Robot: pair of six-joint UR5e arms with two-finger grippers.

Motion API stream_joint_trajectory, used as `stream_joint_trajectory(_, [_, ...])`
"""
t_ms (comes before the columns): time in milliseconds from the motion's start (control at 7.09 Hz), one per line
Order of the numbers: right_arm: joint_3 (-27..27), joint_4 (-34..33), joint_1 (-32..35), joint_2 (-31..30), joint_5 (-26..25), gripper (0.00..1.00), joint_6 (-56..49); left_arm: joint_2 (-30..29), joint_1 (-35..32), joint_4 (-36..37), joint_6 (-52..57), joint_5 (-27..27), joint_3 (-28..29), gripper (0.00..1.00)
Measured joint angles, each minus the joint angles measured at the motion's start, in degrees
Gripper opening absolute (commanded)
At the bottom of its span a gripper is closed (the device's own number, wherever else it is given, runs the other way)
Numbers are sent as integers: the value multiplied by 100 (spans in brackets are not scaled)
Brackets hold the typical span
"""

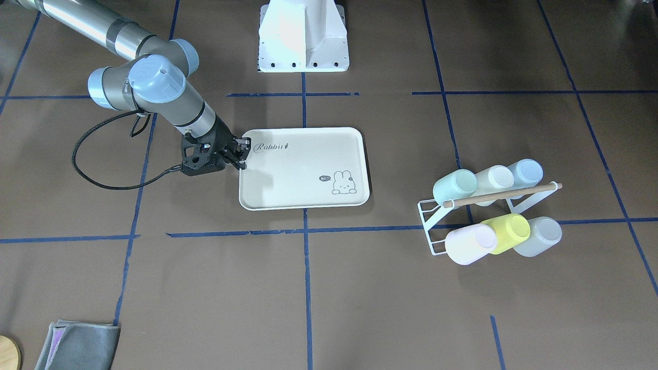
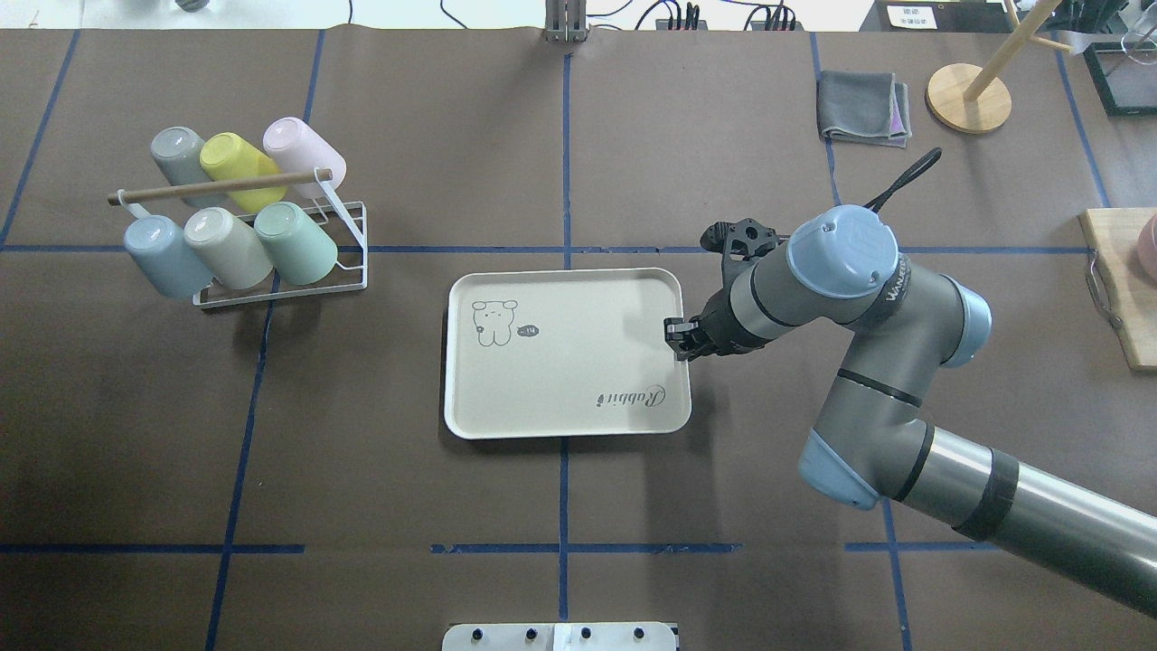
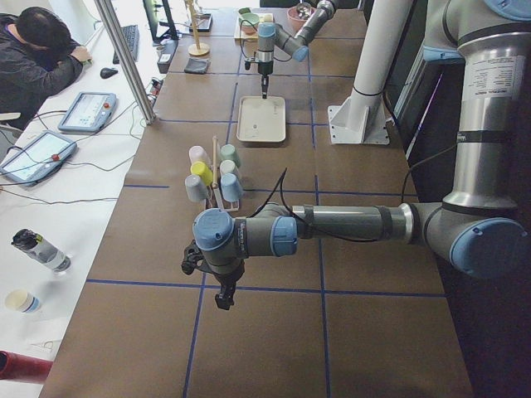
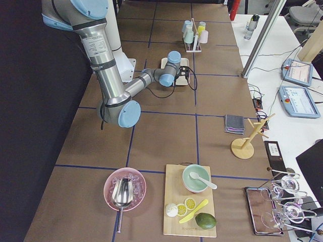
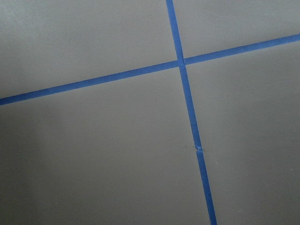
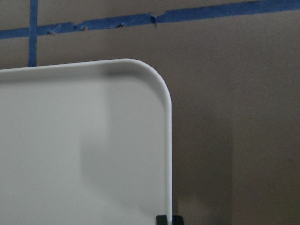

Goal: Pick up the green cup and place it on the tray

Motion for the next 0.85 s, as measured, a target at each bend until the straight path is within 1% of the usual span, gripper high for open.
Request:
stream_joint_trajectory(282, [-2,-2,-117,-23,-128,0,3,0,16,0,0,0,4,100])
stream_joint_trajectory(564, [5,-3,-162,-55,-152,0,4,0,37,0,0,0,5,100])
stream_joint_trajectory(846, [3,-1,-177,-74,-153,3,4,0,42,0,0,-2,8,100])
